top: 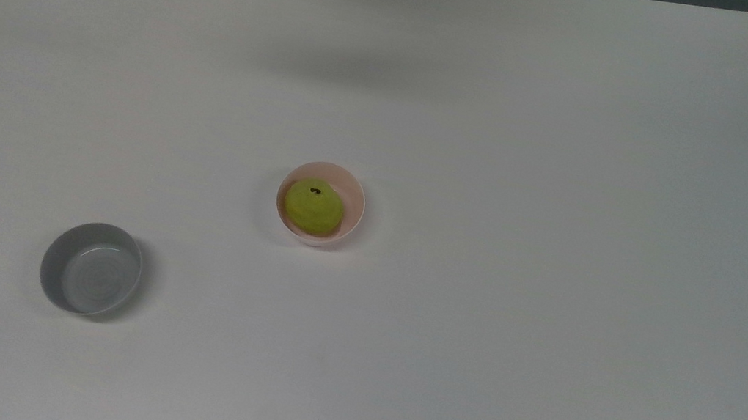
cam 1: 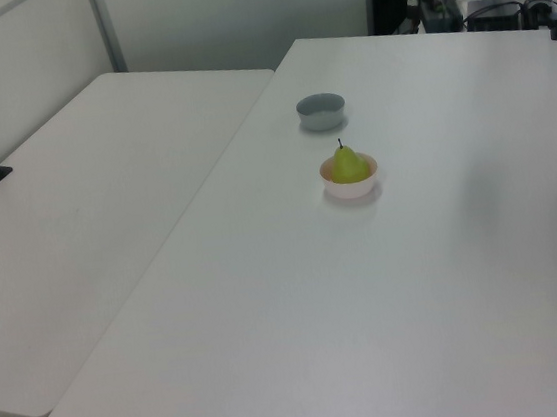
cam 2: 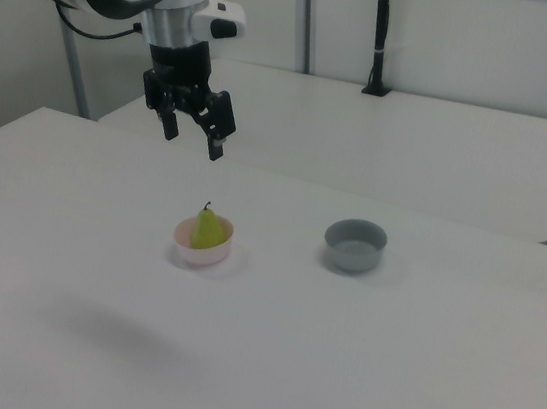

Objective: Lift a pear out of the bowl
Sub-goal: 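Move the gripper down over the green pear in the pink bowl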

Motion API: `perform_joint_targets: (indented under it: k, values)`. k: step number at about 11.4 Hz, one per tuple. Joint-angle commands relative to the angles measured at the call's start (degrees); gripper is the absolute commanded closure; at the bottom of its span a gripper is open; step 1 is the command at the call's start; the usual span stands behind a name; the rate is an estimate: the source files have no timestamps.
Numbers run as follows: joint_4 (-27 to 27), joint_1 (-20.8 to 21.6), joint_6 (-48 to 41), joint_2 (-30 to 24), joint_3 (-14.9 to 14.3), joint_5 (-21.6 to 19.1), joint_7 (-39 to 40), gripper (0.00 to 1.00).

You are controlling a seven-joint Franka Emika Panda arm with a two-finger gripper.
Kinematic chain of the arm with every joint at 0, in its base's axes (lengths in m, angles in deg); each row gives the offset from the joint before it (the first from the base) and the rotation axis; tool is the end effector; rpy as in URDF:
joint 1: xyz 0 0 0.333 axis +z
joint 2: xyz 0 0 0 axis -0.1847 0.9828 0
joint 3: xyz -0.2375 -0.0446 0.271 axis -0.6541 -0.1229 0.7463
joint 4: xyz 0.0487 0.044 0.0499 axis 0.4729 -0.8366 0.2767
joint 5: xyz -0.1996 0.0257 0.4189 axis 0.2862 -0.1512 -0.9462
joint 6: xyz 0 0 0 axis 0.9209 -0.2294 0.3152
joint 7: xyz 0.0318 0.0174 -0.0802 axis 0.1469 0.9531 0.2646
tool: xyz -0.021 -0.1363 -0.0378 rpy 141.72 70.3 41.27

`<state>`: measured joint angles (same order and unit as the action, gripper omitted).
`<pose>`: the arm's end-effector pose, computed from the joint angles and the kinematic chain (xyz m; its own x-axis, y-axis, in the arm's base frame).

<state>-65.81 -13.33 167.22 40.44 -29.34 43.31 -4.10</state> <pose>0.6293 -0.0805 0.6163 0.9931 -0.0893 0.0766 -0.0882 -0.9959 -0.0174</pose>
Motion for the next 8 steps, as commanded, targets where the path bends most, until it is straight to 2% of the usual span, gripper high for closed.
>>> perform_joint_targets:
  k: [1,8]
  values:
    - [-0.9,1.0,0.9,-0.6,-1.1,-1.0,1.2,0.0]
    - [-0.9,0.9,1.0,-0.6,-1.1,-1.0,1.8,0.0]
